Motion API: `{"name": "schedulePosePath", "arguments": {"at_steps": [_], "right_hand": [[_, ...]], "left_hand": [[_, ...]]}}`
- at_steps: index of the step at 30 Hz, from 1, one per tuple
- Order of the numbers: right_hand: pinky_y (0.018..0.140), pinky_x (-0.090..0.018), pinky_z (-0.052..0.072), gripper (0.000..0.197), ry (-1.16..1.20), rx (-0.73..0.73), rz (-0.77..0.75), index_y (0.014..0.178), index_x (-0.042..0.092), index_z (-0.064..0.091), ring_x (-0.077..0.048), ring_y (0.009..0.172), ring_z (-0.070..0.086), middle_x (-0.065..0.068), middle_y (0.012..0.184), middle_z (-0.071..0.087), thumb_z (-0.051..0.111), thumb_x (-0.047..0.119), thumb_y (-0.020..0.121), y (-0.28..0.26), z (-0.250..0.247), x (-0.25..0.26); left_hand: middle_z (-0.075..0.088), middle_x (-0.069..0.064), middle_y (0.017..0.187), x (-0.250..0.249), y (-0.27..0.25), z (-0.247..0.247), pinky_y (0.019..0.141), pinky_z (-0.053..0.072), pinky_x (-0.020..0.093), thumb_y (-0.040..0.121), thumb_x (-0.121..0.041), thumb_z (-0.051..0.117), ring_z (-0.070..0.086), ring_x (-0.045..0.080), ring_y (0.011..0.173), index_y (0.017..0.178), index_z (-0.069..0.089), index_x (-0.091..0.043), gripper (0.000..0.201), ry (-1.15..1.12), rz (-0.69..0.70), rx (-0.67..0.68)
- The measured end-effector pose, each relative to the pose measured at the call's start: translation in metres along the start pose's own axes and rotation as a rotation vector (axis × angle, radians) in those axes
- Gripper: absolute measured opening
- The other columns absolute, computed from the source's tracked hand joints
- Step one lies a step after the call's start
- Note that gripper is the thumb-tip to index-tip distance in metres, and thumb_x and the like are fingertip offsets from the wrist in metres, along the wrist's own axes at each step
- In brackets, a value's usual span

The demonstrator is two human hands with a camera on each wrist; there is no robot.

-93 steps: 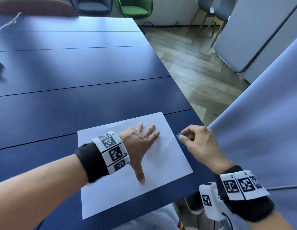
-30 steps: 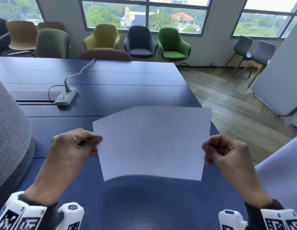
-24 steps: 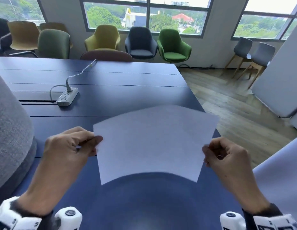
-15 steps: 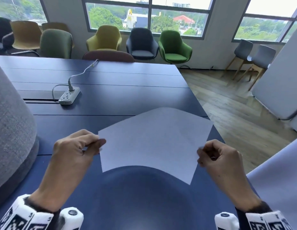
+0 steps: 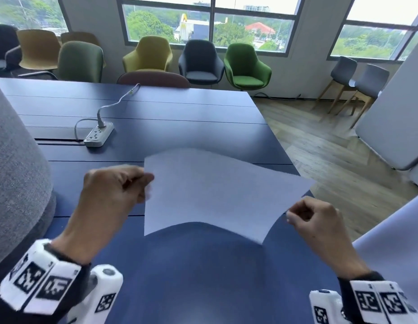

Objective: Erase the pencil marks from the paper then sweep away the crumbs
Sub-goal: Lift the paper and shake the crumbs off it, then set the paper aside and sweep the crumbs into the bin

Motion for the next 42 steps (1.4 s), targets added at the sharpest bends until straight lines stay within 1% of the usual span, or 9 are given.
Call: {"name": "schedulePosePath", "arguments": {"at_steps": [2, 7, 13, 21, 26, 30, 34, 39, 42], "right_hand": [[0.056, -0.012, 0.04, 0.015, -0.142, 0.05, 0.043, 0.067, 0.018, 0.064, -0.003, 0.061, 0.06, 0.011, 0.063, 0.064, 0.073, 0.007, 0.073, 0.005, -0.004, -0.025], [0.071, -0.029, 0.045, 0.02, -0.446, 0.392, 0.151, 0.075, 0.032, 0.05, -0.016, 0.081, 0.054, 0.007, 0.084, 0.05, 0.068, 0.022, 0.074, -0.004, 0.023, -0.084], [0.074, -0.028, 0.048, 0.021, -0.413, 0.307, 0.156, 0.072, 0.025, 0.051, -0.018, 0.079, 0.057, 0.001, 0.087, 0.049, 0.061, 0.009, 0.081, -0.002, 0.026, -0.086], [0.058, -0.022, 0.037, 0.017, -0.3, 0.149, 0.239, 0.068, 0.016, 0.06, -0.021, 0.067, 0.058, 0.0, 0.067, 0.062, 0.056, 0.0, 0.073, 0.03, 0.01, -0.086], [0.06, -0.019, 0.04, 0.011, -0.315, 0.022, 0.062, 0.085, 0.006, 0.067, -0.023, 0.072, 0.063, -0.008, 0.078, 0.069, 0.061, 0.0, 0.079, 0.069, 0.007, -0.042], [0.071, -0.024, 0.046, 0.011, -0.567, 0.098, -0.047, 0.098, 0.004, 0.063, -0.025, 0.092, 0.061, -0.009, 0.098, 0.063, 0.055, 0.004, 0.091, 0.102, 0.041, -0.03], [0.081, -0.026, 0.051, 0.026, -0.726, 0.293, -0.102, 0.102, 0.007, 0.062, -0.022, 0.102, 0.054, -0.008, 0.108, 0.056, 0.047, -0.008, 0.086, 0.104, 0.077, -0.039], [0.077, -0.022, 0.044, 0.018, -0.691, 0.346, -0.099, 0.095, 0.005, 0.06, -0.022, 0.098, 0.056, -0.005, 0.098, 0.05, 0.043, -0.002, 0.093, 0.1, 0.081, -0.051], [0.078, -0.025, 0.046, 0.015, -0.61, 0.361, -0.07, 0.098, 0.002, 0.059, -0.025, 0.097, 0.057, -0.006, 0.1, 0.051, 0.045, 0.005, 0.094, 0.096, 0.075, -0.052]], "left_hand": [[0.068, 0.004, 0.058, -0.006, 0.022, 0.005, 0.052, 0.046, 0.005, 0.088, -0.006, 0.069, 0.068, 0.012, 0.051, 0.07, 0.073, -0.013, 0.019, -0.043, -0.04, 0.017], [0.069, 0.025, 0.07, 0.012, 0.088, 0.041, 0.058, 0.061, 0.04, 0.089, -0.003, 0.067, 0.068, 0.035, 0.057, 0.082, 0.071, 0.004, 0.011, -0.187, -0.178, 0.132], [0.063, 0.007, 0.049, 0.036, 0.135, 0.11, 0.046, 0.057, 0.026, 0.09, 0.0, 0.065, 0.063, 0.015, 0.041, 0.077, 0.068, 0.0, 0.013, -0.192, -0.302, 0.271], [0.062, 0.012, 0.051, 0.076, 0.152, 0.184, 0.045, 0.057, 0.03, 0.091, 0.003, 0.063, 0.059, 0.015, 0.035, 0.083, 0.065, 0.009, 0.01, -0.143, -0.495, 0.38], [0.066, 0.022, 0.07, 0.099, 0.157, 0.206, 0.046, 0.058, 0.033, 0.088, 0.003, 0.067, 0.059, 0.017, 0.035, 0.08, 0.068, 0.006, 0.009, -0.039, -0.538, 0.394], [0.064, 0.02, 0.064, 0.109, 0.16, 0.218, 0.041, 0.056, 0.033, 0.088, 0.004, 0.067, 0.058, 0.017, 0.033, 0.081, 0.068, 0.008, 0.008, 0.007, -0.574, 0.406], [0.065, 0.023, 0.06, 0.117, 0.161, 0.231, 0.039, 0.055, 0.034, 0.09, 0.004, 0.063, 0.059, 0.02, 0.033, 0.084, 0.068, 0.013, 0.012, 0.066, -0.586, 0.434], [0.07, 0.028, 0.071, 0.129, 0.163, 0.238, 0.059, 0.06, 0.049, 0.09, -0.001, 0.063, 0.071, 0.036, 0.061, 0.08, 0.068, 0.012, 0.017, 0.168, -0.551, 0.476], [0.07, 0.025, 0.072, 0.124, 0.162, 0.231, 0.066, 0.061, 0.046, 0.093, -0.017, 0.066, 0.072, 0.037, 0.066, 0.082, 0.064, 0.009, 0.028, 0.247, -0.51, 0.521]]}}
Point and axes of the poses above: each hand's wrist, its own y-axis towards the middle knuckle, its own z-axis out of the palm, x = y × z, the point moved 7 cm from there along y, towards the middle knuckle
